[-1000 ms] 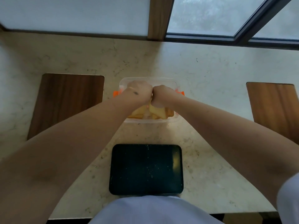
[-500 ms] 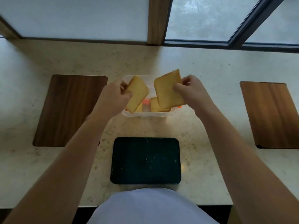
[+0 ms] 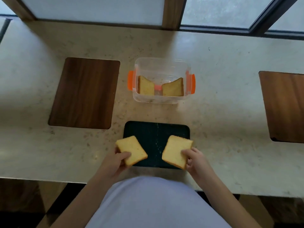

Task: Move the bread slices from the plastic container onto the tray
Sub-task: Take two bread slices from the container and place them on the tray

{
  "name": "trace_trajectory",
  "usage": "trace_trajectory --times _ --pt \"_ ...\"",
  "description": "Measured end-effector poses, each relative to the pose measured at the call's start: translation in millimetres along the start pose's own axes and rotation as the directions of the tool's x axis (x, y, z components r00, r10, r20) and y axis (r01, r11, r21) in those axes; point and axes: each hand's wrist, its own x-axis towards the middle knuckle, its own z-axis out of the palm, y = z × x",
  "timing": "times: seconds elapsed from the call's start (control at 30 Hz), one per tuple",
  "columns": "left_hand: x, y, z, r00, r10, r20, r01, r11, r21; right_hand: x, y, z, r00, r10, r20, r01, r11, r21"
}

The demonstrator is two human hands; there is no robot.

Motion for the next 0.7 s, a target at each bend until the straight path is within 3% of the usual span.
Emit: trace_trajectory --times 0.2,0.43,0.7 --pt "4.2 0.5 16.2 0.985 -0.158 0.063 0.17 0.892 -0.42 11.1 12.3 10.1 0.998 0.066 -0.001 -0.063 0.956 0.286" --pt "12.0 16.2 38.2 0.993 -0.115 -0.003 0.107 0.935 -0.339 14.9 1.7 19.1 1.0 -0.009 0.013 0.006 0.962 0.274" --pt "15.9 14.4 46.1 0.986 -0.166 -0.013 0.14 0.867 -0.478 18.1 3.3 16.3 0.999 0.032 0.044 -0.046 0.93 0.366"
